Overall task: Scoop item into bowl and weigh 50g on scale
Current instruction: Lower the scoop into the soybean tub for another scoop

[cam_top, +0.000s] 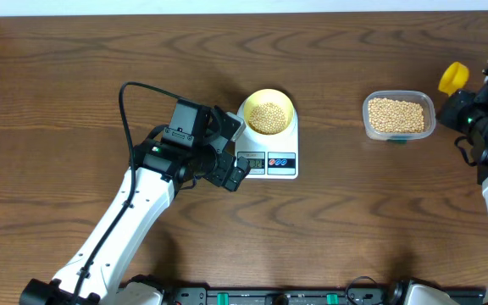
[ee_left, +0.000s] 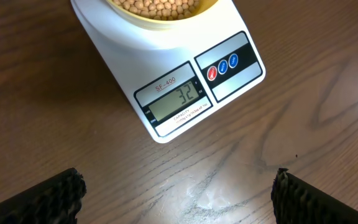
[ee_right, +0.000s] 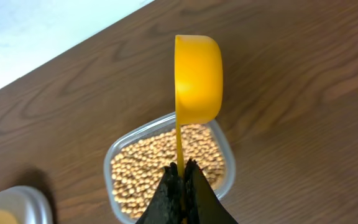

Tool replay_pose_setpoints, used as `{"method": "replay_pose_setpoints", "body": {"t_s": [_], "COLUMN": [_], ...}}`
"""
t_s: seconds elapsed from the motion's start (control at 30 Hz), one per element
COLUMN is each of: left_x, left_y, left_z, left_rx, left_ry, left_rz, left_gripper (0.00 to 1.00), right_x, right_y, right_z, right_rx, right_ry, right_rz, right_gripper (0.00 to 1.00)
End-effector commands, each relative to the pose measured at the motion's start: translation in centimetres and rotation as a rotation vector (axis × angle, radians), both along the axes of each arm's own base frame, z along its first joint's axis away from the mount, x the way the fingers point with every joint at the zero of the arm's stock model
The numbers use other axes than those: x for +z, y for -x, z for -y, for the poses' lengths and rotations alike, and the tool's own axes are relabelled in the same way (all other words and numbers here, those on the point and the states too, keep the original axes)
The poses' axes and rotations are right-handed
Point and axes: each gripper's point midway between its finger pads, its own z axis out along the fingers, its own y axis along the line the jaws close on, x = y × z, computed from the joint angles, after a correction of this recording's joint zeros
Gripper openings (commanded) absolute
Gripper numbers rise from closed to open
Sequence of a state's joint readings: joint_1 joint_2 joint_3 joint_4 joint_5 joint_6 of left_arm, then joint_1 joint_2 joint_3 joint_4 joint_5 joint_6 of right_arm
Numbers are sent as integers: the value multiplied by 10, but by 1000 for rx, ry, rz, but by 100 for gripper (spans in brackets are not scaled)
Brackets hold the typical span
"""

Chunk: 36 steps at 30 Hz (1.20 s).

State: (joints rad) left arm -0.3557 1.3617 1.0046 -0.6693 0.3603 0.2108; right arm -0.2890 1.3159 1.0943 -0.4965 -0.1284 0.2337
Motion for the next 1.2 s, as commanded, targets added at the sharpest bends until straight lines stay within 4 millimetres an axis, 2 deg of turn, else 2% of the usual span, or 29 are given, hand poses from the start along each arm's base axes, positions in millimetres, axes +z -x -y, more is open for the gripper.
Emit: {"method": "replay_pose_setpoints", "body": {"t_s": [0.0, 0.23, 0.7, 1.0, 1.17], "left_x": [-4, -4, -4, -4, -4], "left_y": [1, 1, 1, 1, 1], "left_z": [-1, -1, -1, -1, -1], "left_rx": [-10, -10, -10, -10, -10], "left_ry": [-13, -13, -13, -13, -13], "left_rz": [-2, -2, -2, -2, -2], "left_gripper": [98, 98, 98, 98, 98], "right_x": [-5, -23, -12, -8, -9], "right_y": [0, 0, -11, -16, -19], "right_z": [10, 9, 11, -20, -44], "right_rx": [-26, -18, 18, 159, 338], "right_ry": [43, 21, 71, -26, 91], "right_rz": [-24, -81, -22, 16, 19], "right_gripper": [1, 1, 1, 1, 1]}}
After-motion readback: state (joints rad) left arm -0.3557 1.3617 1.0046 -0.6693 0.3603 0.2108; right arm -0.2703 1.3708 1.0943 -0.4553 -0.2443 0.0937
